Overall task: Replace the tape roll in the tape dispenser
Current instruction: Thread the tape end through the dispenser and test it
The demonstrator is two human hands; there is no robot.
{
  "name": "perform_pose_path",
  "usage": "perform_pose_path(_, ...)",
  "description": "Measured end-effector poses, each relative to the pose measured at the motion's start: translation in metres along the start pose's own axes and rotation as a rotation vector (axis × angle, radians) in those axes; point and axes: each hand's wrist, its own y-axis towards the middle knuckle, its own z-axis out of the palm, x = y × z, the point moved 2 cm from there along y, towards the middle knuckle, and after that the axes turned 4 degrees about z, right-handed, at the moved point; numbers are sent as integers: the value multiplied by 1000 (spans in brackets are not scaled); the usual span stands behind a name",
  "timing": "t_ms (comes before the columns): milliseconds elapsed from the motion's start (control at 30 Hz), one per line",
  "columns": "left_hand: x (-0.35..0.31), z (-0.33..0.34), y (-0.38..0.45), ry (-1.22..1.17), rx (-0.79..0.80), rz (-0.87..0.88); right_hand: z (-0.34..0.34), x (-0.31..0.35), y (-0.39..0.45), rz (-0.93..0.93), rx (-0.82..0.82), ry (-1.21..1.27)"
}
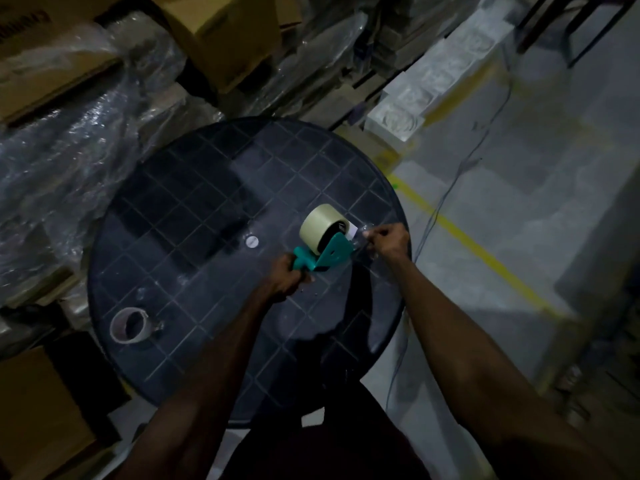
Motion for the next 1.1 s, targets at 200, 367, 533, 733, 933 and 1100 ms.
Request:
perform_pose_path(200,14,25,55,138,17,-36,22,-11,49,57,-11,-13)
perform_pose_path(367,31,43,79,261,-55,-102,37,-12,69,2,-16,-63)
perform_pose_path(533,31,55,88,351,-37,-158,51,-21,82,-87,-4,-226)
perform_pose_path(733,27,58,90,381,-23,-145,40,-30,87,126,-141,-10)
perform_pose_path(933,21,55,91,455,-20,-94,52,-34,82,-52,-104,69)
perform_pose_path(1100,20,51,82,532,-47,80,51,-61,56,-445,68,-293)
